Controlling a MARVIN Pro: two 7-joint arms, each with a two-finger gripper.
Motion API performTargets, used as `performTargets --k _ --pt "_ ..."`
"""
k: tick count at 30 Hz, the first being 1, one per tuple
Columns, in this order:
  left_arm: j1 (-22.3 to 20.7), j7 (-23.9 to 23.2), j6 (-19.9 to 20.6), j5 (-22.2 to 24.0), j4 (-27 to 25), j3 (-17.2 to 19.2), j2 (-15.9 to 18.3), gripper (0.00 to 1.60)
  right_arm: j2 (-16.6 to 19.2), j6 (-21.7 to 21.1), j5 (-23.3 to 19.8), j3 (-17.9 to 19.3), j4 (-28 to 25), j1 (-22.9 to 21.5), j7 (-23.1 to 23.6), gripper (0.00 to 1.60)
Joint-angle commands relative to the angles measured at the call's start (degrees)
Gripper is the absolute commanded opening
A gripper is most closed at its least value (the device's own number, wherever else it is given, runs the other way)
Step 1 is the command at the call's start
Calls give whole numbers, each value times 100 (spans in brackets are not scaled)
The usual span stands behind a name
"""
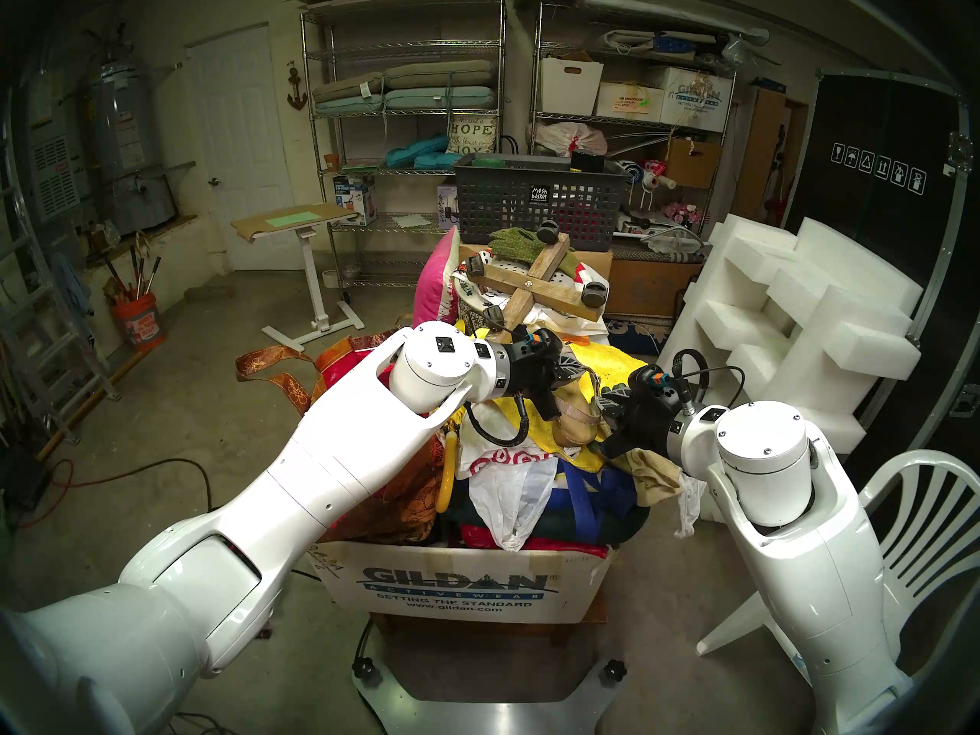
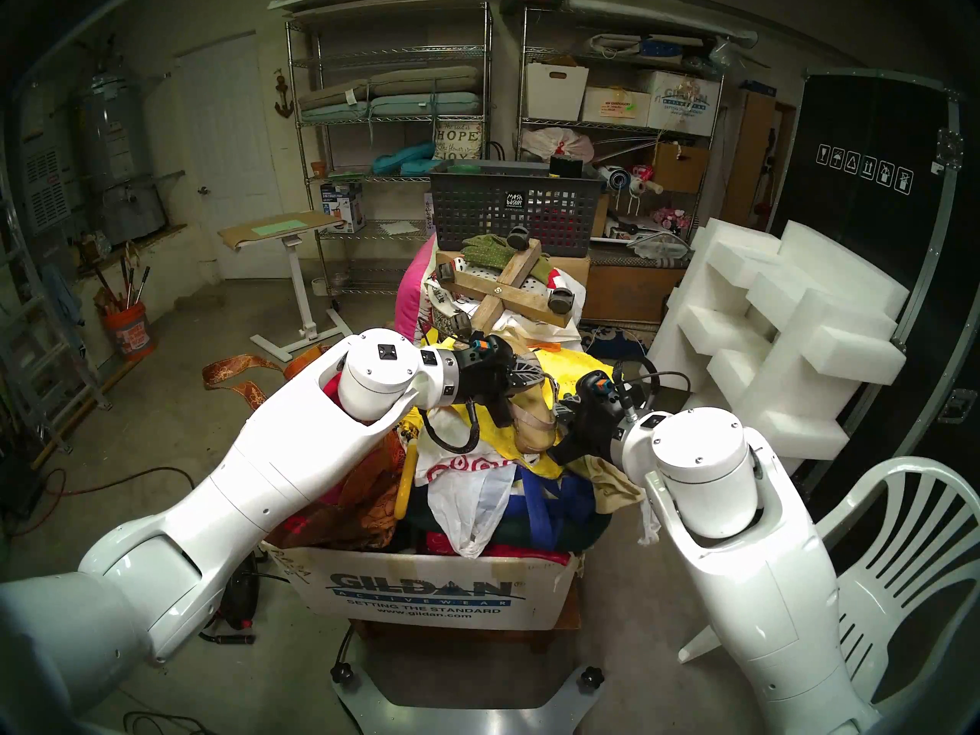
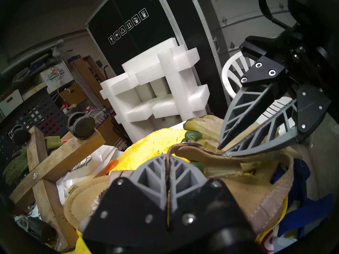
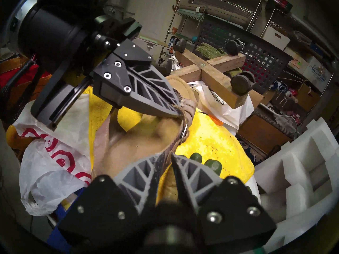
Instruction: Unbuckle a shoe
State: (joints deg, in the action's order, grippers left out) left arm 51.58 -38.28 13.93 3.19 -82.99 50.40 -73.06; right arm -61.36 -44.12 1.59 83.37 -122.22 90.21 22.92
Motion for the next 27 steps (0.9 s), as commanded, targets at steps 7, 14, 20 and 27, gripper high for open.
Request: performTargets --k 7,14,20,27 --pt "-63 14 34 4 -147 52 32 0 87 18 -13 75 -66 -11 78 99" --pt "-59 10 34 10 -162 53 54 0 88 61 -15 79 -55 32 130 96" --pt "-36 -7 42 29 -201 52 89 0 -13 28 29 -50 -3 -97 94 86" --pt "6 11 53 48 -253 56 130 0 -59 32 46 -175 106 -211 64 73"
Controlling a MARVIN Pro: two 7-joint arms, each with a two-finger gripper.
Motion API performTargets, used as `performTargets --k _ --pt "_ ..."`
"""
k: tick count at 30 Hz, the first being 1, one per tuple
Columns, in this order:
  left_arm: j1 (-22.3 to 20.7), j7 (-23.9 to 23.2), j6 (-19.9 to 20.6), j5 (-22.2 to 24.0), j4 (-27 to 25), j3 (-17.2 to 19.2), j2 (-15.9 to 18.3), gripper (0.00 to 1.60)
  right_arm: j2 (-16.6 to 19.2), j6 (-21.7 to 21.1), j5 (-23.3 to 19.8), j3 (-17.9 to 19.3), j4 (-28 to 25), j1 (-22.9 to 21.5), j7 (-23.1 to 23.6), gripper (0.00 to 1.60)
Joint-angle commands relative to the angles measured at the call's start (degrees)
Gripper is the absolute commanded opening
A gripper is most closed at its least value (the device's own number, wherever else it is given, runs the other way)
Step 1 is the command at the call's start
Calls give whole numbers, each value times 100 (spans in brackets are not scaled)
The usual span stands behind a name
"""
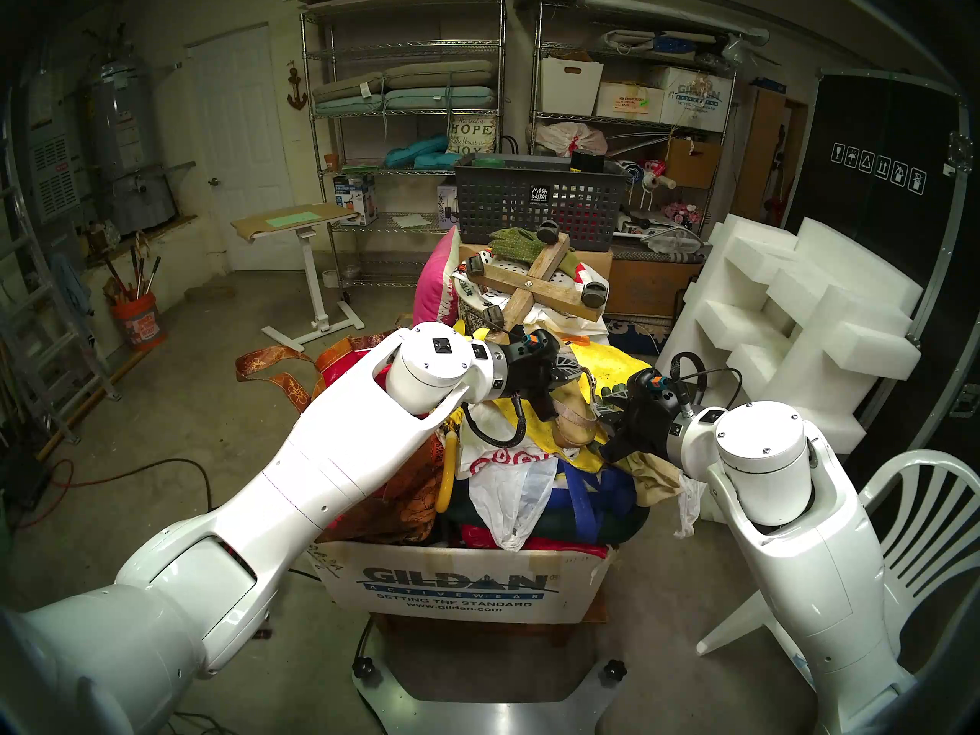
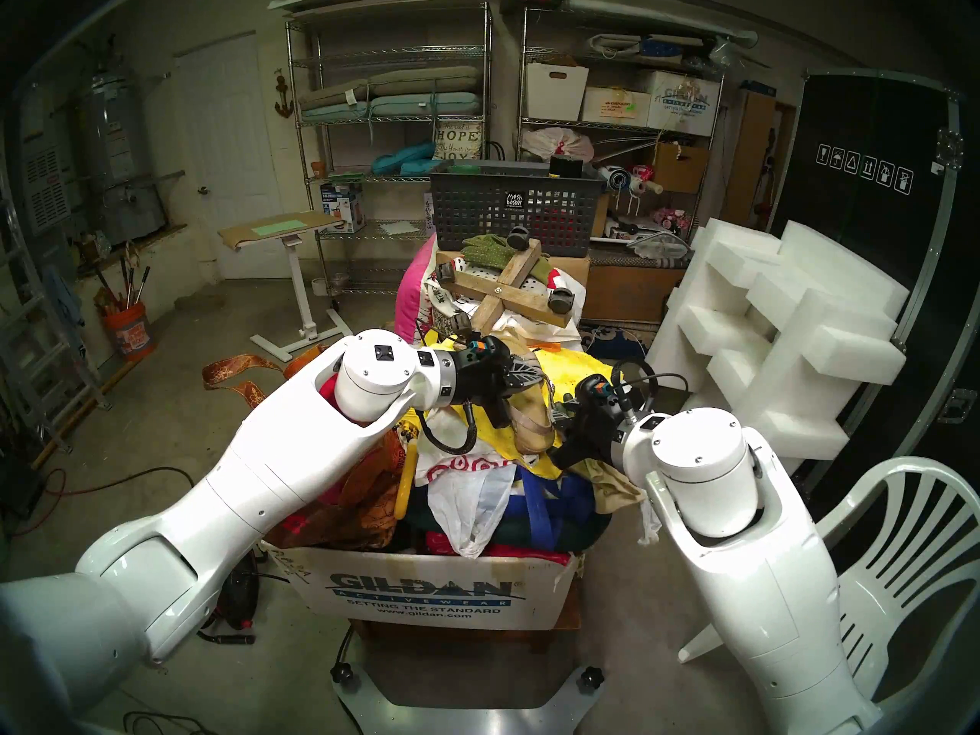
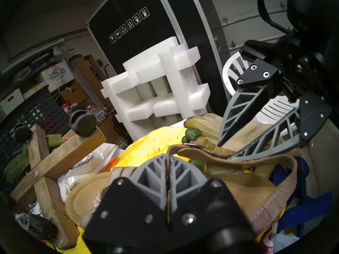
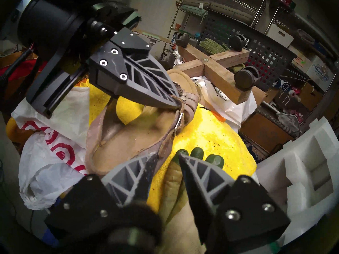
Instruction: Unbuckle a shoe
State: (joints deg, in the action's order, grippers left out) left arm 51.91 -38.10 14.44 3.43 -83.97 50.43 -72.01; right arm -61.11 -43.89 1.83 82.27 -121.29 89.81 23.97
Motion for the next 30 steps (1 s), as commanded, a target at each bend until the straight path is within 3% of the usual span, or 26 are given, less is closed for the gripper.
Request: performTargets --k 1,11,13,15,17,18,30 --pt "-22 -3 2 26 -164 55 33 0 -90 9 25 -74 25 -177 -50 73" --pt "-5 1 -9 67 -191 56 70 0 -149 -138 93 -70 8 -199 -205 58" --pt "-6 -2 -9 77 -191 55 77 0 -157 -144 105 -72 6 -198 -222 45" --pt "-5 -4 -10 87 -190 54 84 0 -170 -144 111 -67 7 -195 -232 19" --pt "-5 -10 -8 93 -188 52 88 0 -178 -140 114 -65 6 -193 -241 14" --pt "-3 -13 -11 98 -186 51 94 0 -185 -139 118 -64 4 -194 -245 0" --pt "76 -174 -53 254 -217 65 144 0 -311 -81 157 -93 -5 -315 -304 0"
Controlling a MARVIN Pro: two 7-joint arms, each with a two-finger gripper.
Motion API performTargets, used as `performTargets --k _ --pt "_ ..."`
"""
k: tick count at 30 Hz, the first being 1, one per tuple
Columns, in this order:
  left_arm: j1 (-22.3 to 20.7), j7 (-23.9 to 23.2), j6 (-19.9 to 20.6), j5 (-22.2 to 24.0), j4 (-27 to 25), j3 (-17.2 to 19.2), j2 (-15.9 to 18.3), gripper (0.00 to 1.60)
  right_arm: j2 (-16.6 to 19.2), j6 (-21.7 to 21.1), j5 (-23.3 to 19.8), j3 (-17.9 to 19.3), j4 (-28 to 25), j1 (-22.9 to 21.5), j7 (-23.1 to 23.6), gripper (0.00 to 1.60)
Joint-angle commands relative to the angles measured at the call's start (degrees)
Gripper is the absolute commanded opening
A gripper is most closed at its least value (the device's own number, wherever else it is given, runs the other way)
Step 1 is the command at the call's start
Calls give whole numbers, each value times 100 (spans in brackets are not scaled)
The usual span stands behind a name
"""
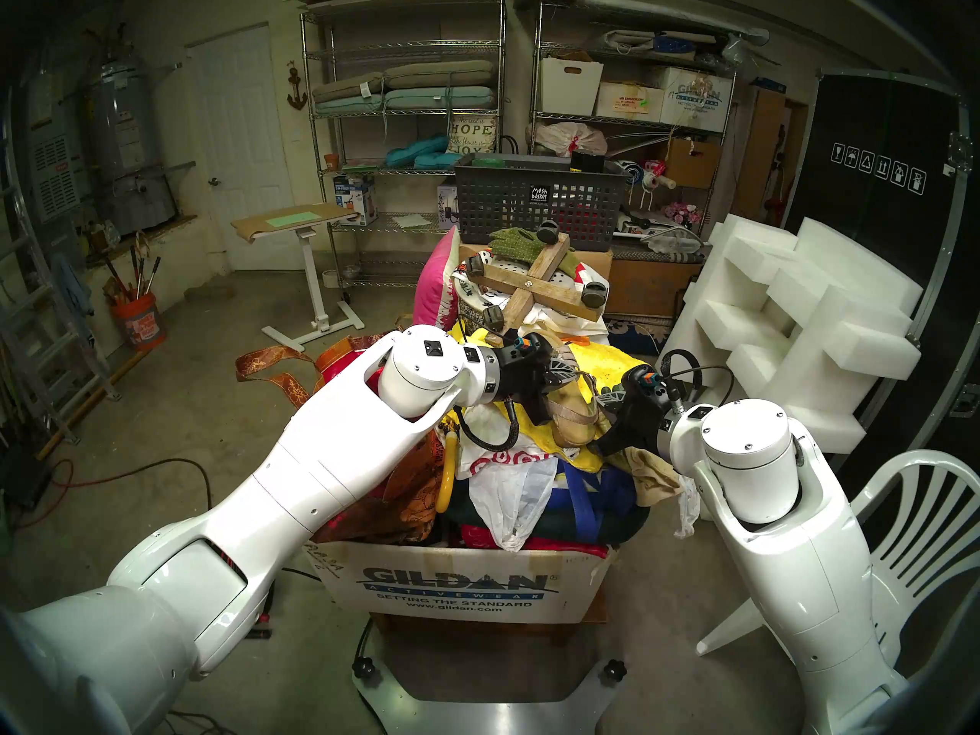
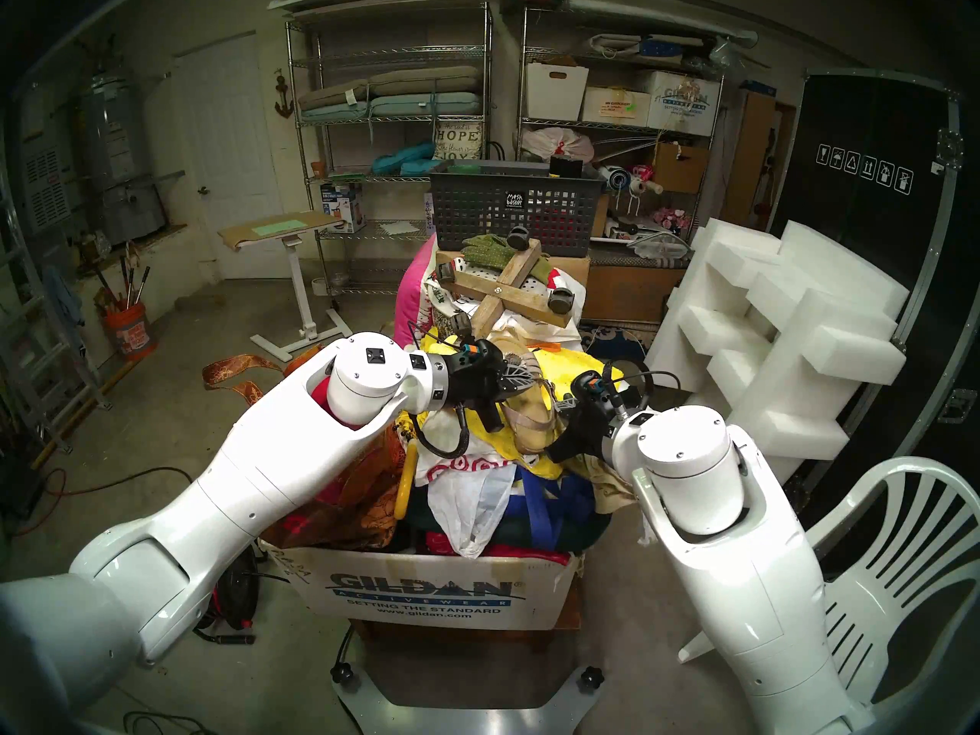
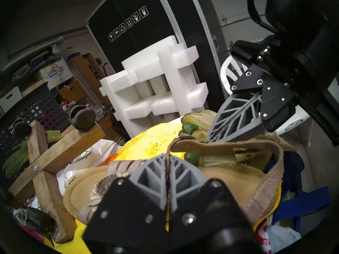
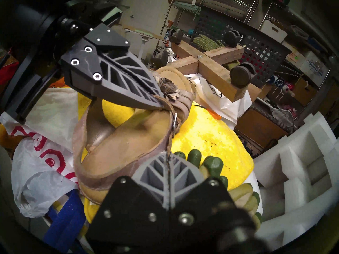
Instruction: Unbuckle a shoe
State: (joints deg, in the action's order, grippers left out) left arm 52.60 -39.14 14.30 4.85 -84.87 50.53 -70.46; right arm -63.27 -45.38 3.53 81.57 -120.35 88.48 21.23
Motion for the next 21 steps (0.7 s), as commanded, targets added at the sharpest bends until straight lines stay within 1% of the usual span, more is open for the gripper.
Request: performTargets --k 1,9,21 --pt "8 -95 -42 115 -132 47 -7 0 -109 76 -10 -28 -97 -190 -33 0" --pt "30 -147 -29 112 -157 23 -9 0 -218 94 37 -52 -74 -267 -118 0" --pt "100 -192 24 97 -272 2 24 0 -418 -32 123 -96 -41 -392 -298 0"
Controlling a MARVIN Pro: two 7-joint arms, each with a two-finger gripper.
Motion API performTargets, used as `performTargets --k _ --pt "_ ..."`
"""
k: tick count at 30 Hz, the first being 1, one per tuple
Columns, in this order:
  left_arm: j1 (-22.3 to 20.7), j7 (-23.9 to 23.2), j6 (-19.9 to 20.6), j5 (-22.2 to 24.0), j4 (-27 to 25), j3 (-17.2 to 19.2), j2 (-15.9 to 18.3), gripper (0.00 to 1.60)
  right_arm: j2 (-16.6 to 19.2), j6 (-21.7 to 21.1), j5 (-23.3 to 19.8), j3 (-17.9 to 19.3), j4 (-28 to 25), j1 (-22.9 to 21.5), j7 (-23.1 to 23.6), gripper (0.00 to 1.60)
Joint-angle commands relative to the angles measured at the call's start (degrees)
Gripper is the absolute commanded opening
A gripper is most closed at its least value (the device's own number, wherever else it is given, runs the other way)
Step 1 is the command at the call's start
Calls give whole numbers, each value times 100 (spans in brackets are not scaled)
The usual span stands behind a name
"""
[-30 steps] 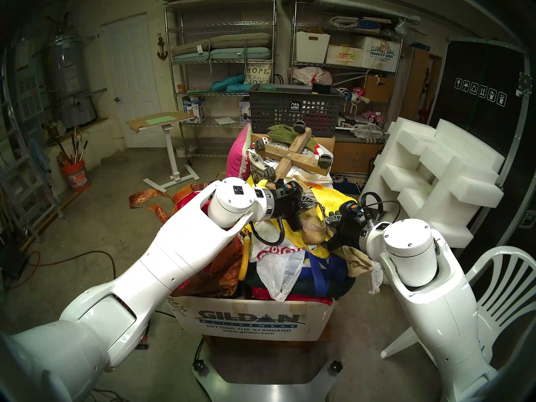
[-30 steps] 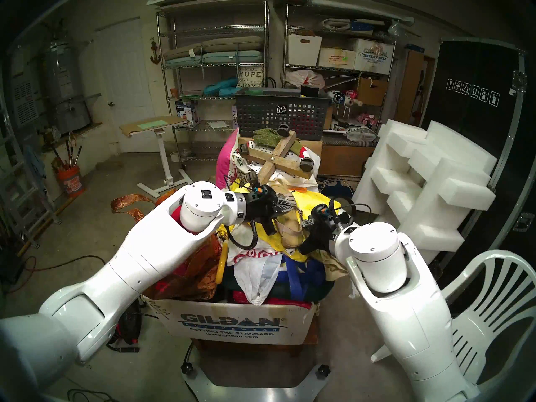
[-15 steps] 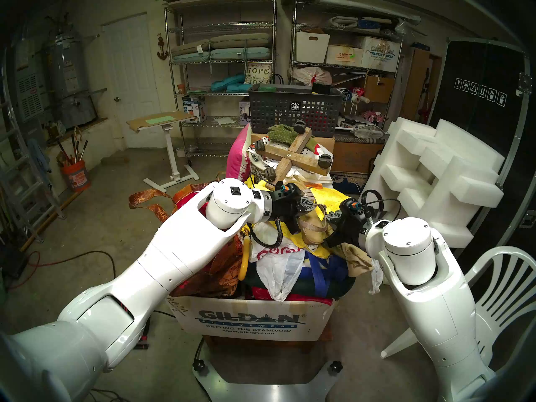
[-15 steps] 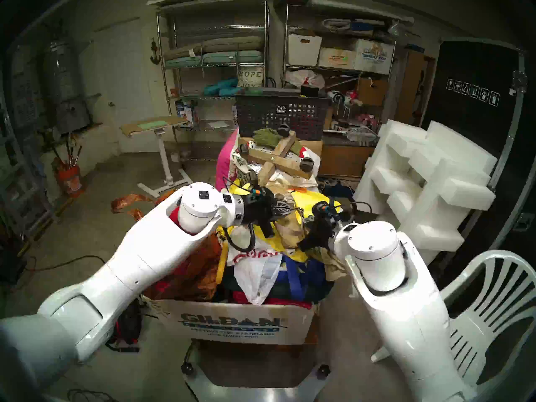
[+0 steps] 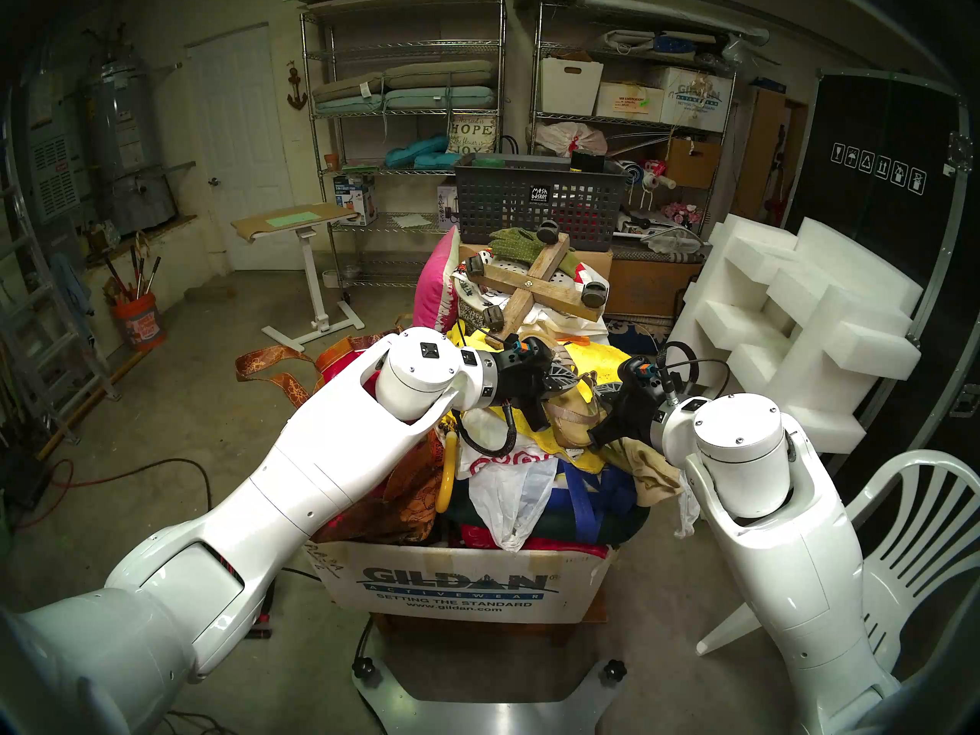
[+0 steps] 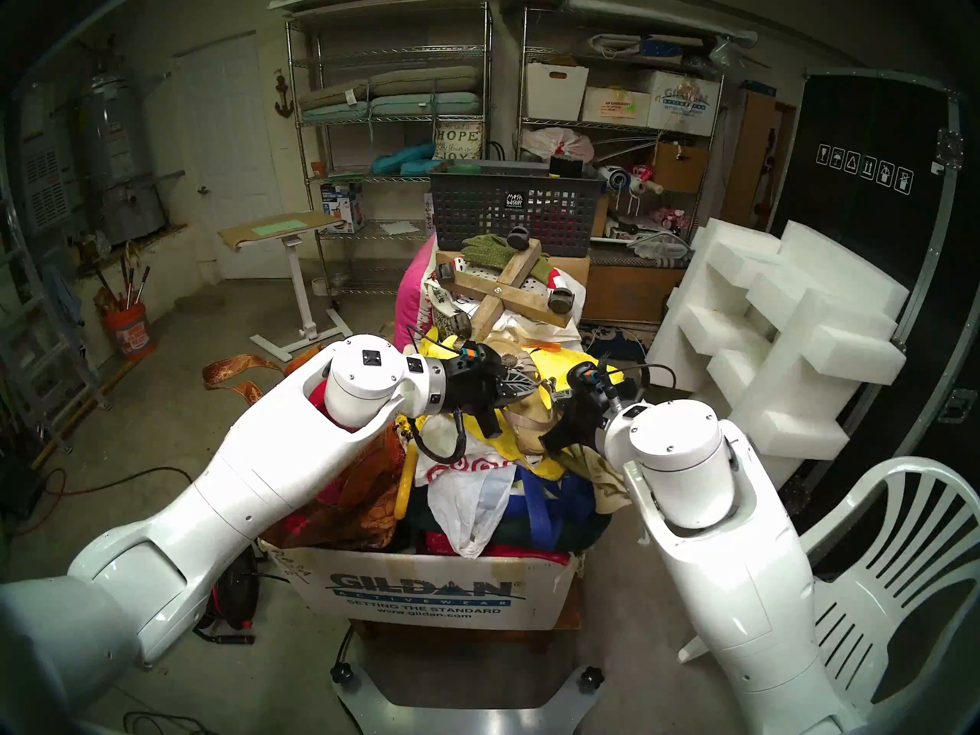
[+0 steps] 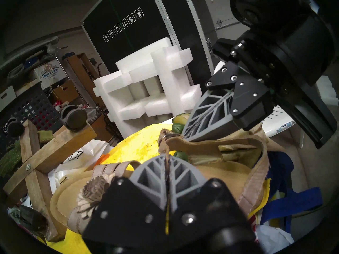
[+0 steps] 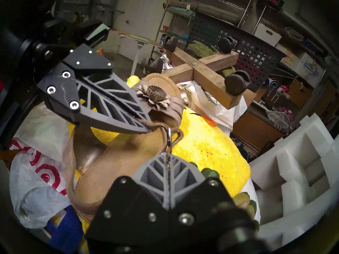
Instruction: Unbuckle a shoe
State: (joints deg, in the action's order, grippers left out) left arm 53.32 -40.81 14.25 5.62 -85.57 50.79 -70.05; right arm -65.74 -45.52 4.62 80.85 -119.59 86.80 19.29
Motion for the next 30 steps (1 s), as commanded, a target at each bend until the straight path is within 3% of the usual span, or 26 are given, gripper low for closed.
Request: performTargets --k 1,11,12,14,16,18,19,30 --pt "31 -28 33 21 -214 -22 -11 0 -192 -43 28 -34 -122 -229 -129 0" --pt "62 -27 78 23 -302 4 27 0 -271 -136 61 -113 -163 -265 -182 0" --pt "67 -14 87 21 -313 12 29 0 -267 -145 58 -109 -181 -252 -181 4" --pt "90 36 110 21 -340 42 24 0 -222 -171 32 -87 -228 -208 -134 33" --pt "110 96 151 16 -355 74 11 0 -150 -213 3 -53 -282 -138 -78 50" --pt "130 168 174 6 -359 102 -6 0 -115 -218 2 -38 -293 -96 -70 55" --pt "128 208 155 0 -339 126 -19 0 -61 -218 -10 1 -308 -16 -40 66" --pt "107 283 182 20 -354 146 -5 0 81 -163 -45 147 -332 202 112 78"
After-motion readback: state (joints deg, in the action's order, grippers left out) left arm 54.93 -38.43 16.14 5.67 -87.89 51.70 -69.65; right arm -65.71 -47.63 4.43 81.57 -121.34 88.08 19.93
